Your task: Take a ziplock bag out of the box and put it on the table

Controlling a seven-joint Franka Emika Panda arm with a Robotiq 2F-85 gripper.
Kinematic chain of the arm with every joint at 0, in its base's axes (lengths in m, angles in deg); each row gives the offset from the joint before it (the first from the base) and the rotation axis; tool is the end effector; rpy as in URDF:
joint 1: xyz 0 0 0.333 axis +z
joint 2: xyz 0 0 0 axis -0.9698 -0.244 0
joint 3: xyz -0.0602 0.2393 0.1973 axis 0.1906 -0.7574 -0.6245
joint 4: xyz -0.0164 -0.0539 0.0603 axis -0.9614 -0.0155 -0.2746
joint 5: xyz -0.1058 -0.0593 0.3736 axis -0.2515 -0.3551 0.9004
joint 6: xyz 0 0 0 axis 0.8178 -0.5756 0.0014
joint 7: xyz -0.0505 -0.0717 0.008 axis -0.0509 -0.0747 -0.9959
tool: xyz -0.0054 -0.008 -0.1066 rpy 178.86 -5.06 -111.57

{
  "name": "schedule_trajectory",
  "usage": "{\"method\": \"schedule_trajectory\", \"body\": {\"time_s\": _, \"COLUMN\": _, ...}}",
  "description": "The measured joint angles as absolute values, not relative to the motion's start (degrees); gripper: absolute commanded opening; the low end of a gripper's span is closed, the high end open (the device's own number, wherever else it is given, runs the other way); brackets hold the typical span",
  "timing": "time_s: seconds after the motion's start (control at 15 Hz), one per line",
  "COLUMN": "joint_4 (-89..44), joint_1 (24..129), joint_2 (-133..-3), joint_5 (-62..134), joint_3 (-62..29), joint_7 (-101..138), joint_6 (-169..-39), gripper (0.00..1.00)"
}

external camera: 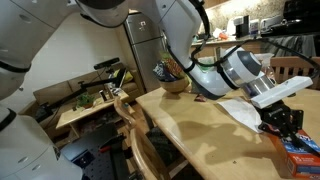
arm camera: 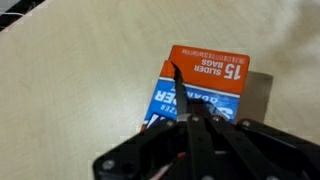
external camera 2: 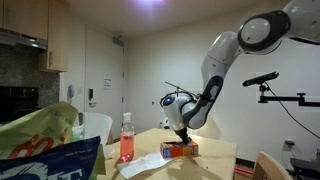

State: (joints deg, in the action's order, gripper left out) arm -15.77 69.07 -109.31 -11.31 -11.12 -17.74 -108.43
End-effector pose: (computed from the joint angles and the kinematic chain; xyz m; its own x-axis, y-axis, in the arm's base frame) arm 0.6642 -0.1805 0.0640 0.4935 0.6748 -0.5487 0.8697 -0.3904 0.3021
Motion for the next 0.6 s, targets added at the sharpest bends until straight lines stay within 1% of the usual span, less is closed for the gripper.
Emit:
{"method": "schedule_trajectory", "body": {"time_s": 0.33, "joint_4": -15.14, "joint_1": 69.14, "joint_2": -109.43, "joint_5": -11.64, "joint_3": -11.17, "joint_7": -17.66, "joint_6": -109.14, "gripper": 0.0}}
{"method": "schedule_trajectory", "body": {"time_s": 0.6, "joint_4": -14.23, "joint_1": 69.06, "joint_2": -109.95, "joint_5": -13.68, "joint_3": -10.86, "joint_7": -15.14, "joint_6": -113.76, "gripper": 0.0}}
